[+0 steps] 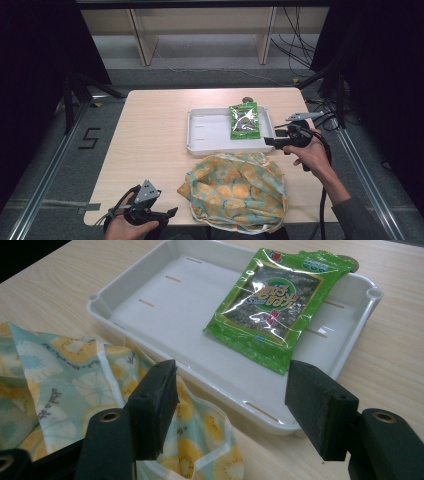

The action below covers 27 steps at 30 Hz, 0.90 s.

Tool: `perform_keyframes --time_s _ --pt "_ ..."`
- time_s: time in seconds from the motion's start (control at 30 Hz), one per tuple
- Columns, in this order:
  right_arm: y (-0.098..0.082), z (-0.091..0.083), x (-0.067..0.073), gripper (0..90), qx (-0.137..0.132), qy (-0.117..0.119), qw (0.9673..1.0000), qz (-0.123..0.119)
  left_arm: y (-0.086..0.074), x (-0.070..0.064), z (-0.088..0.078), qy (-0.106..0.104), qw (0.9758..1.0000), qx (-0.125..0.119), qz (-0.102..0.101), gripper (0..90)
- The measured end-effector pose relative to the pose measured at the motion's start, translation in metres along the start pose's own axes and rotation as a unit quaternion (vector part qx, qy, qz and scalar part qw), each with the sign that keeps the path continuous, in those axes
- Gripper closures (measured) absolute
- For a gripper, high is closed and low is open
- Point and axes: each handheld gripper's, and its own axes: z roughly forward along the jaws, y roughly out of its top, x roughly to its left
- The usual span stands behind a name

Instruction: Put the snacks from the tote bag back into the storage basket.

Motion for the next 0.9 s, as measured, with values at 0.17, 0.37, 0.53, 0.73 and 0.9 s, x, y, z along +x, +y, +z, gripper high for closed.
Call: perform_keyframes --time_s 0.17,0.37,0.53,0.73,0.9 --pt "-0.005 -0.003 0.004 38.3 0.001 0.006 1.0 0.003 0.0 0.001 0.0 0.002 0.9999 0.007 0.008 21.6" --pt "-0.014 -0.006 0.008 37.0 -0.005 -0.004 0.9999 -0.014 -0.001 -0.002 0.002 0.004 0.9998 -0.009 -0.02 21.6" --pt "-0.021 -0.011 0.009 36.8 0.0 -0.003 0.9999 -0.016 0.0 0.0 0.0 0.0 1.0 -0.003 0.0 21.6" --pt "-0.031 -0.016 0.006 35.8 0.0 -0.012 0.9995 -0.029 -0.001 -0.002 0.002 0.004 0.9997 -0.012 -0.022 21.6" --pt "-0.041 -0.023 0.003 35.5 0.002 -0.007 0.9998 -0.019 0.0 0.001 0.0 0.002 1.0 0.006 -0.002 21.6"
